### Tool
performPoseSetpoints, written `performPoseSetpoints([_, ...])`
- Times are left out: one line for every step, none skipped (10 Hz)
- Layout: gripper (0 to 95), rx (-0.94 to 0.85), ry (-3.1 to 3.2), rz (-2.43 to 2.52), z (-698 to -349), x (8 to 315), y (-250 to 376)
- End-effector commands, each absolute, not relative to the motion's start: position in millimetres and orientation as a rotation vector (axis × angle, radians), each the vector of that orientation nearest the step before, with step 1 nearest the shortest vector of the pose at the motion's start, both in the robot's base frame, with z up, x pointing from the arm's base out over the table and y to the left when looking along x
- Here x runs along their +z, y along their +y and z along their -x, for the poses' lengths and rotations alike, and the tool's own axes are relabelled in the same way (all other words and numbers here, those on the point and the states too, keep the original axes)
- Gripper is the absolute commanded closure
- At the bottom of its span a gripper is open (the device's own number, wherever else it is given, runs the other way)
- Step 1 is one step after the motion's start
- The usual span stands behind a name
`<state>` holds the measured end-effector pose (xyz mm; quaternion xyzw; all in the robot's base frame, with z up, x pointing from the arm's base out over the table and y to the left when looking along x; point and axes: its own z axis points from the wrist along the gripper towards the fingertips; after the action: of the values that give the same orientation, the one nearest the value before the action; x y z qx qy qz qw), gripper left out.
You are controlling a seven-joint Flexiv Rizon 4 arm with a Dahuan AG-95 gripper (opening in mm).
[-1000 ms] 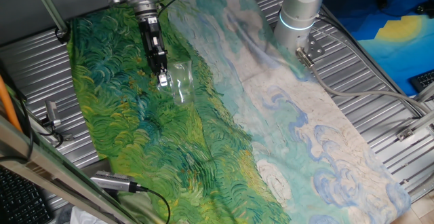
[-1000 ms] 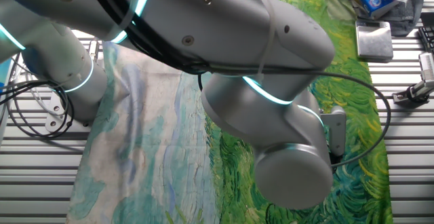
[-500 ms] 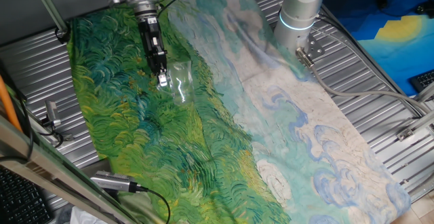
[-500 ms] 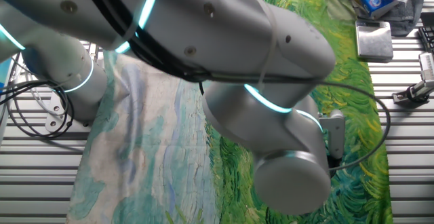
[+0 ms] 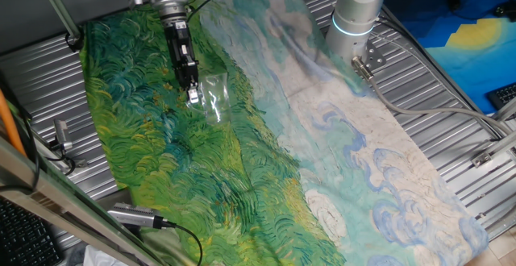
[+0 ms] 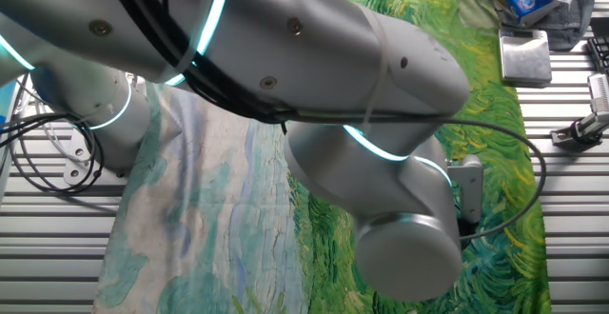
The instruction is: Pour the water from one cup into another empty cup
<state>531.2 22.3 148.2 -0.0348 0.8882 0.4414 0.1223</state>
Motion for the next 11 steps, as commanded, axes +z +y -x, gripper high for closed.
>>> performPoseSetpoints([95.0,1.295,2.591,0.095,-532.3,147.4,22.3])
performPoseSetpoints([95.0,1.297,2.59,0.096,-532.3,147.3,22.3])
performPoseSetpoints([95.0,1.298,2.591,0.093,-532.3,147.2,22.3])
performPoseSetpoints([95.0,1.301,2.59,0.093,-532.3,146.9,22.2])
performPoseSetpoints([95.0,1.299,2.59,0.094,-532.3,146.7,22.2])
performPoseSetpoints([95.0,1.302,2.59,0.092,-532.1,146.9,21.9])
performPoseSetpoints([95.0,1.304,2.589,0.091,-532.0,146.9,21.8])
performPoseSetpoints([95.0,1.312,2.586,0.088,-532.0,146.9,21.7])
performPoseSetpoints([95.0,1.315,2.584,0.085,-532.0,147.0,21.7])
performPoseSetpoints([95.0,1.318,2.582,0.084,-532.0,147.0,21.7])
performPoseSetpoints([95.0,1.323,2.58,0.083,-531.9,147.2,21.5])
